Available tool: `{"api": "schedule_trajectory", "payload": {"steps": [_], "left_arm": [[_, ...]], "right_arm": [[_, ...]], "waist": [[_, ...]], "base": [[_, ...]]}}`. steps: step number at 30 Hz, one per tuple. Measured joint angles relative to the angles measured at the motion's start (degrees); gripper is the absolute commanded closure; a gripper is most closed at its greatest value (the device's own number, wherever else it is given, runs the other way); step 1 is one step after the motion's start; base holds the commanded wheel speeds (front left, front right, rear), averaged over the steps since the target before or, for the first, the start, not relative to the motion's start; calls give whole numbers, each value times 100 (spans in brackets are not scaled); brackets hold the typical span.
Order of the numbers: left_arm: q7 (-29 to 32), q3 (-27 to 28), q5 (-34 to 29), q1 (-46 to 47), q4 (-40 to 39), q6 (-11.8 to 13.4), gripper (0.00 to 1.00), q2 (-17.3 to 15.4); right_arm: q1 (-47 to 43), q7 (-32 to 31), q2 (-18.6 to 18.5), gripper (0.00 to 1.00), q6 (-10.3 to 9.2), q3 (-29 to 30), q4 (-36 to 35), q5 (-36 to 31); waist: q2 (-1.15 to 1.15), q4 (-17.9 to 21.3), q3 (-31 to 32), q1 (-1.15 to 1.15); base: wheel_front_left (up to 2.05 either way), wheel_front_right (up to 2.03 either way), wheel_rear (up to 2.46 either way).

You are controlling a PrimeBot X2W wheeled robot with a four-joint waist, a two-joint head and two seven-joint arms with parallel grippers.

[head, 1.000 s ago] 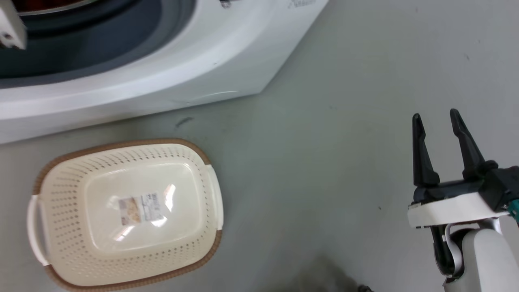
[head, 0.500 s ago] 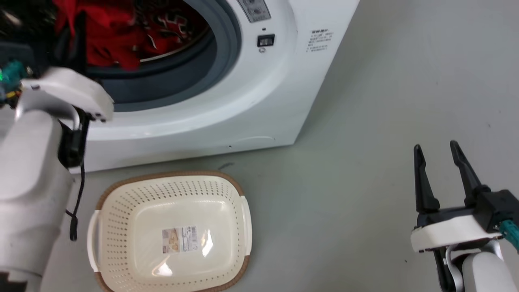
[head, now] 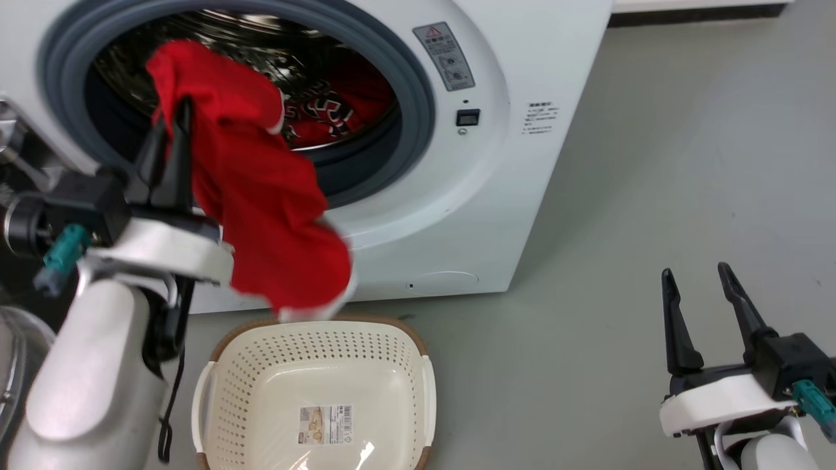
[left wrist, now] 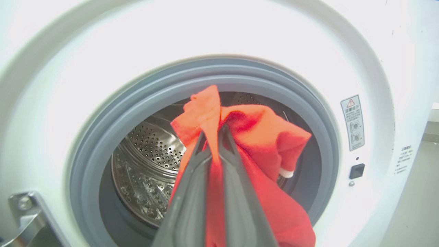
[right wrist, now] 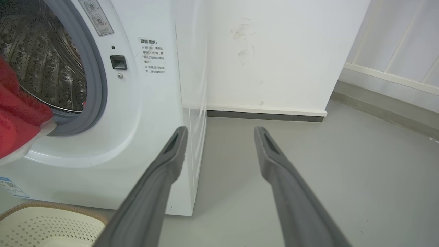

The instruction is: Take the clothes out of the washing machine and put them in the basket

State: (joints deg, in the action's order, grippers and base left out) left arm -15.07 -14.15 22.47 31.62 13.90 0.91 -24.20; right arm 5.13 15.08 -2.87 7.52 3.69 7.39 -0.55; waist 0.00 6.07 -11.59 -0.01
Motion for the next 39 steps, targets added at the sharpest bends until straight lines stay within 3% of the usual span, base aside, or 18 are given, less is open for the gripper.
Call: {"api": "schedule_trajectory", "payload": {"steps": [6,12,16,22,39], "left_arm": [[0,18,1,-788,-336,-141,100,107],[19,-127,90,-1355,-102,-186,100,147],[18,-159,140,-1488,427,-198,100,216],[14,-258,187,-1441,1461,-420,100,442],[1,-371,-161,-139,3868,-750,100,858]], "right_arm": [[-129,0,0,0,0,27,15,-13],[-152,0,0,0,0,47,12,-3],[-90,0,0,0,0,49,-20,-15],[15,0,1,0,0,78,-67,-154],[487,0,1,0,0,172,-403,-350]], "waist": [[0,-199,191,0],[0,-322,100,1],[0,-357,-76,1],[0,-381,-459,1],[0,-290,-1916,2]], "base": [[0,0,0],[0,0,0],[0,0,0],[0,0,0],[0,0,0]]}}
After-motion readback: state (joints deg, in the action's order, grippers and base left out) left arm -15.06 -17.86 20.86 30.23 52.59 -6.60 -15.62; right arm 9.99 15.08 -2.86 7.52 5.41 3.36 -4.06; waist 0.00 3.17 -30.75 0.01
